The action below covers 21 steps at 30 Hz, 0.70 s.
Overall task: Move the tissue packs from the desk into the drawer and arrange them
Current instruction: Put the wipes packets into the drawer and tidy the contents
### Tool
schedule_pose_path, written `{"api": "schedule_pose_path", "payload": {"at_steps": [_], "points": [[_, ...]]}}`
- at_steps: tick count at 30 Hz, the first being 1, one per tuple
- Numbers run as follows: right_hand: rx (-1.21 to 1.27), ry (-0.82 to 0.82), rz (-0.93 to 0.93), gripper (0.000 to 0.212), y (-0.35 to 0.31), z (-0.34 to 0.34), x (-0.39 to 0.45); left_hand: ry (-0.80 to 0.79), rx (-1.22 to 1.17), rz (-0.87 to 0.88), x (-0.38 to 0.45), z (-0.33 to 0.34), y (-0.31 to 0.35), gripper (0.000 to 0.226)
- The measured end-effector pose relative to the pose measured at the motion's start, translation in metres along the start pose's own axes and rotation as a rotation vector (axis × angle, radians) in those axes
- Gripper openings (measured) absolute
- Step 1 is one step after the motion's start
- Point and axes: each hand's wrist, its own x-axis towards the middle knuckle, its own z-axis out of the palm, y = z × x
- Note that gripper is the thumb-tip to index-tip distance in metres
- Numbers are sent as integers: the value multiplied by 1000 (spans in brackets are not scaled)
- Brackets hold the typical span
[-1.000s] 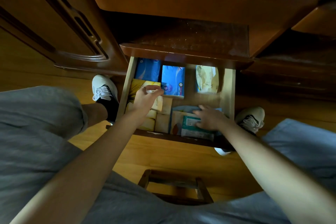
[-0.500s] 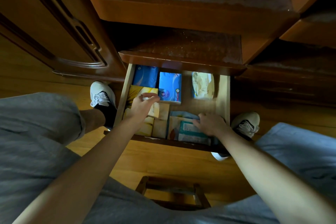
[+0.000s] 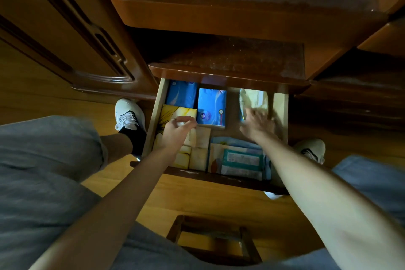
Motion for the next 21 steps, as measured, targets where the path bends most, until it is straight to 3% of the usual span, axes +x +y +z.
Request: {"api": "schedule_pose_path", "payload": {"at_steps": [9,17,21], "points": [[90,-153,-214,39,-7,30,-5,-29,27,-3,6,10,2,3],[123,-177,-242,49,-13,33,-17,-46,9,16,-3,11,6,15],[36,-145,-120,44,2,25,-22,-55,-9,-9,-5,8,4,13]]}}
